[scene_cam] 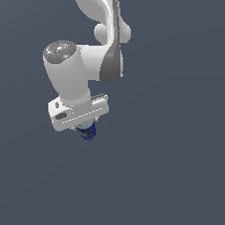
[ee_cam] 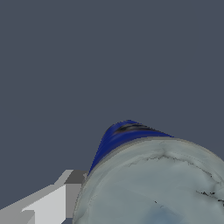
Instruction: Pick up the object and move it to a goal position.
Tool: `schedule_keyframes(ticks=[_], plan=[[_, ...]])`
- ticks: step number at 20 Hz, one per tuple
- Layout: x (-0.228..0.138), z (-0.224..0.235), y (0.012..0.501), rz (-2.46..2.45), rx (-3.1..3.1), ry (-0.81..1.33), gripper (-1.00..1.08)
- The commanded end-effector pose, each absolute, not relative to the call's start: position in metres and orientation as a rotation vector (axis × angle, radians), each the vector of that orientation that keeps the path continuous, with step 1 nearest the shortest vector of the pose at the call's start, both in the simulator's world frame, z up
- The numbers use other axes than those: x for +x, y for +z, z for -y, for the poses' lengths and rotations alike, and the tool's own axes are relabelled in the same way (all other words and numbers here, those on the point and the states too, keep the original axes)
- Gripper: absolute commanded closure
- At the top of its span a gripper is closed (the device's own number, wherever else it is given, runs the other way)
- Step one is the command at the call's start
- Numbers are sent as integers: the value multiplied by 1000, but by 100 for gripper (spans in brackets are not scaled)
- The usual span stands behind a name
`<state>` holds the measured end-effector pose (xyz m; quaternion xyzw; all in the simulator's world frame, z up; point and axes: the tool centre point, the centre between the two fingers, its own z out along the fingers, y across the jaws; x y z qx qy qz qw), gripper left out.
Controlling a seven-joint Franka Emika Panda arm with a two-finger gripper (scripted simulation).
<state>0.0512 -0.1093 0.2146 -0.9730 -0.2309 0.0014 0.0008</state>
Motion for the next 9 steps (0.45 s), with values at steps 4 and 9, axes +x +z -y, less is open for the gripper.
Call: schedule_keyframes(ticks=[4,9], plan=[[52,119,242,727,-3056,0,108],[53,122,248,727,-3056,0,108]])
